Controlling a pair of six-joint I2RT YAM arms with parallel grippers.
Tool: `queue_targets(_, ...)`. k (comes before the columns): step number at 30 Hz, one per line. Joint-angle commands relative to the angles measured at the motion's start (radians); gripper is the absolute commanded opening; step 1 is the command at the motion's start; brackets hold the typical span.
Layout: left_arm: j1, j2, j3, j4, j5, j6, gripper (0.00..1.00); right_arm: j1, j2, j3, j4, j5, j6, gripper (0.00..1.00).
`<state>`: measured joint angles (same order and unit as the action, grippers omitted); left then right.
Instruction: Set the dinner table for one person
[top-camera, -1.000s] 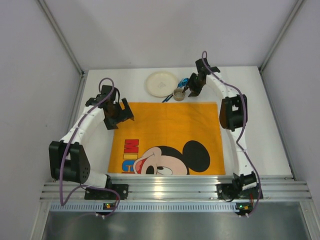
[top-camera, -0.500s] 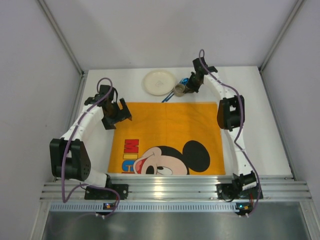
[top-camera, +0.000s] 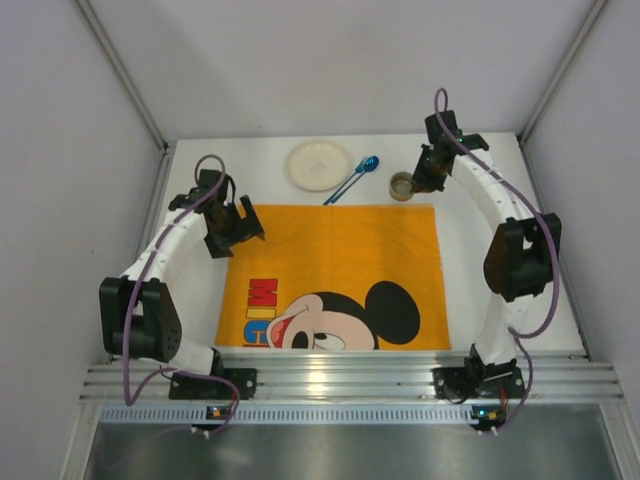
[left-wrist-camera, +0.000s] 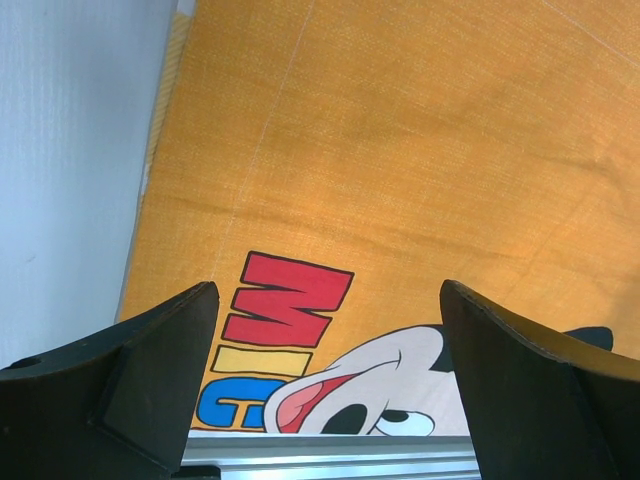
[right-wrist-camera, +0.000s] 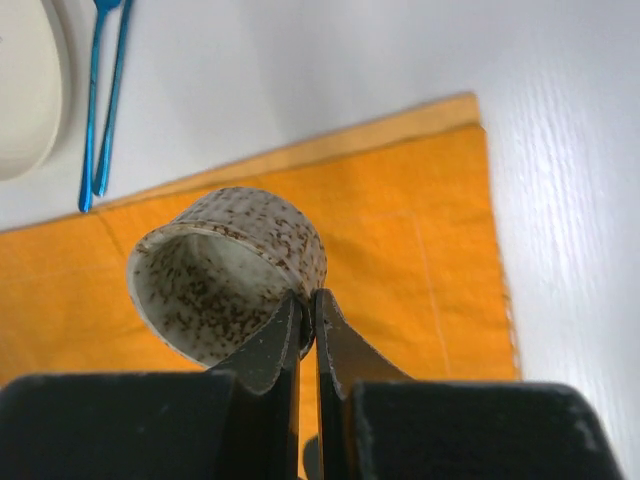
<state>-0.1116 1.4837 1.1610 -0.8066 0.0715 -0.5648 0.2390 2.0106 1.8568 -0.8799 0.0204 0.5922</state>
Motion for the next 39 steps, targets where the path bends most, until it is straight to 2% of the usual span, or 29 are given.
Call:
queue_targets(1, 0.006, -0.028, 0.002, 0.047, 0.014, 0.016, 0.98, -0.001, -0.157, -0.194, 0.051, 0.070, -0.052, 0.00)
queue_targets(3, 0.006, -0.033, -0.010, 0.050, 0.017, 0.019, 0.98, -0.003, -0.203, -0.307, 0.082, 0.063, -0.043, 0.00)
queue_targets(6, 0.006, -0.048, -0.026, 0.046, 0.024, 0.025, 0.98, -0.004, -0.214, -0.379, 0.125, 0.061, -0.035, 0.00)
queue_targets(16, 0.006, -0.117, -0.063, 0.020, 0.008, 0.045, 0.98, -0.004, -0.147, -0.415, 0.180, 0.101, -0.055, 0.00)
queue_targets(17, 0.006, -0.120, -0.064, 0.021, 0.007, 0.045, 0.98, -0.001, -0.148, -0.429, 0.183, 0.098, -0.054, 0.03)
queue_targets(19, 0.006, -0.128, -0.075, 0.023, 0.007, 0.042, 0.98, 0.002, -0.156, -0.442, 0.183, 0.098, -0.052, 0.15)
queue_targets(20, 0.006, -0.128, -0.078, 0.026, 0.007, 0.040, 0.98, 0.000, -0.168, -0.450, 0.182, 0.099, -0.052, 0.33)
queue_targets(21, 0.006, -0.129, -0.080, 0.027, 0.008, 0.039, 0.98, 0.002, -0.176, -0.452, 0.182, 0.101, -0.051, 0.41)
queue_targets(23, 0.006, -0.126, -0.083, 0.032, 0.011, 0.037, 0.98, 0.002, -0.205, -0.441, 0.167, 0.116, -0.057, 0.52)
queue_targets(25, 0.006, -0.120, -0.080, 0.037, 0.013, 0.036, 0.98, 0.002, -0.225, -0.415, 0.130, 0.130, -0.065, 0.53)
queue_targets(28, 0.006, -0.111, -0.075, 0.041, 0.011, 0.036, 0.98, 0.000, -0.236, -0.315, 0.092, 0.141, -0.071, 0.54)
queue_targets(31, 0.006, -0.096, -0.073, 0.056, 0.020, 0.037, 0.98, 0.006, -0.202, -0.167, 0.093, 0.061, -0.069, 0.54)
queue_targets(34, 0.006, -0.076, -0.072, 0.072, 0.036, 0.036, 0.97, 0.029, -0.067, 0.032, 0.096, -0.063, -0.059, 0.53)
queue_targets(35, 0.006, -0.069, -0.070, 0.075, 0.039, 0.036, 0.97, 0.034, 0.024, 0.142, 0.098, -0.107, -0.051, 0.52)
queue_targets(39, 0.006, -0.045, -0.049, 0.075, 0.037, 0.043, 0.97, 0.057, 0.261, 0.405, 0.119, -0.183, 0.017, 0.49)
